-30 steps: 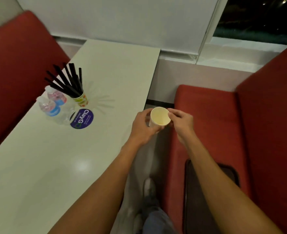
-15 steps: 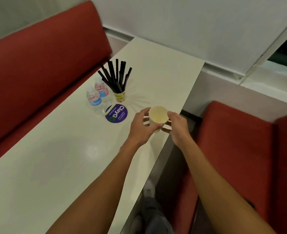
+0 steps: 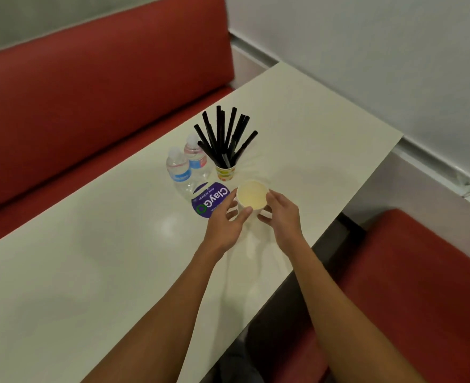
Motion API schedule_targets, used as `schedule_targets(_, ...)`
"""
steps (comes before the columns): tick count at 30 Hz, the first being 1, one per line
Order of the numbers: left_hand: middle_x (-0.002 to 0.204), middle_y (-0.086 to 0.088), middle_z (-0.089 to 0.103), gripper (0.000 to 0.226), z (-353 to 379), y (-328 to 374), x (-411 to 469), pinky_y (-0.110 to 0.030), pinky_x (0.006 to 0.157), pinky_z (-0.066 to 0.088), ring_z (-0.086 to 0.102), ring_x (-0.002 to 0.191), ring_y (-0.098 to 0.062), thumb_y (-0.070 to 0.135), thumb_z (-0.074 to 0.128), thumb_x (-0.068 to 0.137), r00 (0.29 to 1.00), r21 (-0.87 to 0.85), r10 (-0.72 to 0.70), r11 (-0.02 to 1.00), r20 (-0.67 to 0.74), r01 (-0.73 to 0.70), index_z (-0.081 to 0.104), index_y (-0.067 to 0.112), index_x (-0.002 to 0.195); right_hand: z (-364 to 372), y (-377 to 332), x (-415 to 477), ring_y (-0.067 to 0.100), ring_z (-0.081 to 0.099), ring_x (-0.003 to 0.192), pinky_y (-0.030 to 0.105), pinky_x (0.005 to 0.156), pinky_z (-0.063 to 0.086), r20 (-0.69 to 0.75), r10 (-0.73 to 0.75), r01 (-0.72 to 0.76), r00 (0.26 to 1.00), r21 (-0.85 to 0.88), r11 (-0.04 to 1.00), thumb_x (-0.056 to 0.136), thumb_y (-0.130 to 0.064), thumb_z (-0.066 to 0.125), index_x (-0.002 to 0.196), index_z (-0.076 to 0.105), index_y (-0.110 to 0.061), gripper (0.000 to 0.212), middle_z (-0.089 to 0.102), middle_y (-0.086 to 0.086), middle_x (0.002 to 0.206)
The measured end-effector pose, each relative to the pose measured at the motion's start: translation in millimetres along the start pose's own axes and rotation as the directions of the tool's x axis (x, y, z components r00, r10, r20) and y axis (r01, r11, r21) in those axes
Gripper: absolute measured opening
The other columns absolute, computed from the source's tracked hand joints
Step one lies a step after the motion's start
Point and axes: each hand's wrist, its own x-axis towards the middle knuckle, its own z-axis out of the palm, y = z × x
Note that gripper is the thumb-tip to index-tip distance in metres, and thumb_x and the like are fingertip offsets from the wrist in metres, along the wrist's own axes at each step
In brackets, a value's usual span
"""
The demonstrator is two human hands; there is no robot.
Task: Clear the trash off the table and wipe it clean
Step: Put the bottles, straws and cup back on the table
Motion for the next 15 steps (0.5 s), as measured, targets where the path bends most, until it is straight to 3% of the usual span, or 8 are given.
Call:
schedule_targets(8, 0.148, 0.008, 0.058, 0.057, 24, -1, 35, -0.045, 0.109, 0.053, 0.059, 0.129, -0.014, 0.042, 0.071, 0.098, 0.988, -0.039, -0.119, 0.992, -0.099, 0.116, 0.051, 0.028, 0.149, -2, -3, 49, 0.024, 0.062, 0.124, 0.046, 0.1, 0.059, 0.038, 0.016, -0.016, 0.999, -0.01, 1.0, 0.108, -0.021, 0.056, 0.142, 0.063, -0.015, 0.035, 0.064, 0.004, 0.139)
schedule_targets(15, 0.148, 0.01, 0.059, 0.062, 35, 6, 59, -0.048, 0.108, 0.054, 0.06, 0.129, -0.015, 0.053, 0.068, 0.096, 0.976, -0.054, -0.161, 0.987, -0.149, 0.154, 0.051, 0.029, 0.151, 3, -8, 80, 0.025, 0.065, 0.123, 0.044, 0.099, 0.06, 0.06, 0.006, -0.007, 0.998, 0.018, 1.0, 0.108, -0.025, 0.057, 0.14, 0.063, -0.012, 0.035, 0.067, 0.007, 0.135)
